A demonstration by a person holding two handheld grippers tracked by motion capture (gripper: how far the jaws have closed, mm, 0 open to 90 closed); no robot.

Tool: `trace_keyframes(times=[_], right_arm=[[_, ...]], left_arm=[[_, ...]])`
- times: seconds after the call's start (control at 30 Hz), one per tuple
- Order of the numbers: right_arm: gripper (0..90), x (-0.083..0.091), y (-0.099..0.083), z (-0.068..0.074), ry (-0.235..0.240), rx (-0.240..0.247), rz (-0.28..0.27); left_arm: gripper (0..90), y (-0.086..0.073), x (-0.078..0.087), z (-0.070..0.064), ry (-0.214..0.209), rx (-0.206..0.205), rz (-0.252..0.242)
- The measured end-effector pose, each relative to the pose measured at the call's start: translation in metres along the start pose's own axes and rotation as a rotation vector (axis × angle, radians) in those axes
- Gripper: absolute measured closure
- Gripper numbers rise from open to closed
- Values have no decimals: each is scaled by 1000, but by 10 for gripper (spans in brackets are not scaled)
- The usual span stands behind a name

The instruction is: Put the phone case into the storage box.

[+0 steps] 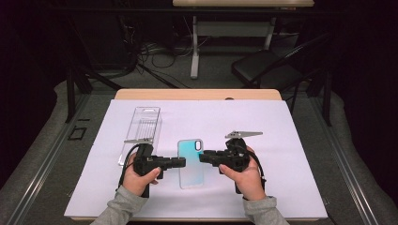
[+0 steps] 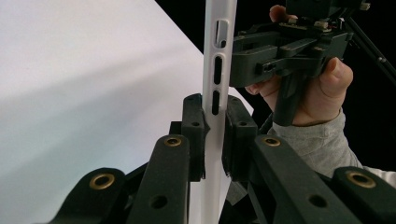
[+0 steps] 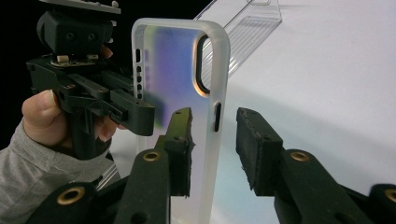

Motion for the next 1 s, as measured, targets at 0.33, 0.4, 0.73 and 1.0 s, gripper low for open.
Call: trace_keyframes(times=[0.33, 0.4, 0.73, 1.0], right_arm=[[713, 0, -1, -1, 10, -13, 0], [717, -1, -2, -1, 13, -13, 4], [767, -2, -2, -1, 16, -15, 9], [806, -1, -3, -2, 11, -26, 7]], left_arm=[[816, -1, -2, -1, -2, 2, 2], [816, -1, -2, -1, -2, 3, 4], [816, -2, -4, -2, -2, 0, 9], [816, -2, -4, -1, -1, 1, 9]])
Point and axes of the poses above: each handheld gripper's, and its own axes: x roughly backward along the jaws, y roughly out of its top, z roughly to its left, the point moved 6 cm from there along -x, roughly forward along the jaws, and after that the axes turned 15 degrees about x, right-handed, at the moved point
